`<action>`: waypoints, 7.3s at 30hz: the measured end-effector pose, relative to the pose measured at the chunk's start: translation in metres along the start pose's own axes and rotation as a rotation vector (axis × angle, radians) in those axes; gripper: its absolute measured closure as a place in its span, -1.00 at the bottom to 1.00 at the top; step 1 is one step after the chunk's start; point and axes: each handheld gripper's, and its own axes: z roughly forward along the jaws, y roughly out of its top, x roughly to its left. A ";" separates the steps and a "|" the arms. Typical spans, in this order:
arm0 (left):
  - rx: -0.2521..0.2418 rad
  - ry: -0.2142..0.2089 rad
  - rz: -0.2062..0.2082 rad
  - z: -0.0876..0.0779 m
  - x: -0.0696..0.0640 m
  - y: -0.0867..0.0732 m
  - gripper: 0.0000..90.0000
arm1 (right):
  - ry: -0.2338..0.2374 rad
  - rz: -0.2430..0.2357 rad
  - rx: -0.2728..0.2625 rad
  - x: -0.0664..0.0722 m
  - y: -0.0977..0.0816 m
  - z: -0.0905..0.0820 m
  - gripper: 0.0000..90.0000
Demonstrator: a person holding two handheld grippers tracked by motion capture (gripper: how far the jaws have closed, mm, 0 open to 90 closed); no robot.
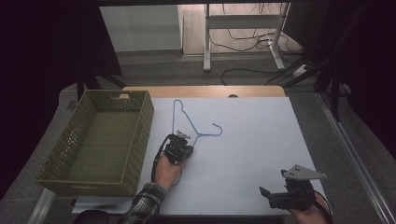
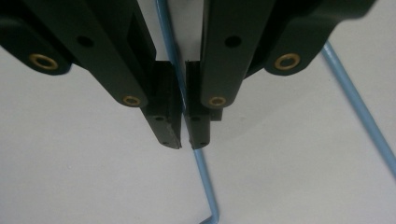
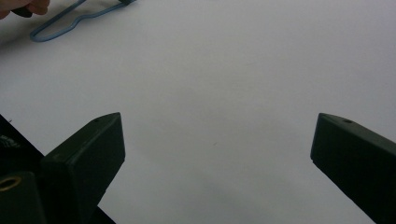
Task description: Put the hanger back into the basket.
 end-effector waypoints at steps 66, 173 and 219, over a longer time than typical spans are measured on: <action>-0.105 -0.159 -0.118 -0.025 0.019 -0.013 0.93 | -0.026 -0.035 0.045 -0.024 0.148 0.196 0.15; -0.184 -0.253 -0.025 -0.060 0.021 0.011 0.44 | 0.273 -0.176 -0.135 0.040 0.178 0.174 0.90; -0.190 -0.505 -0.057 -0.072 0.010 0.010 0.94 | 0.188 -0.126 -0.282 0.035 0.175 0.129 0.87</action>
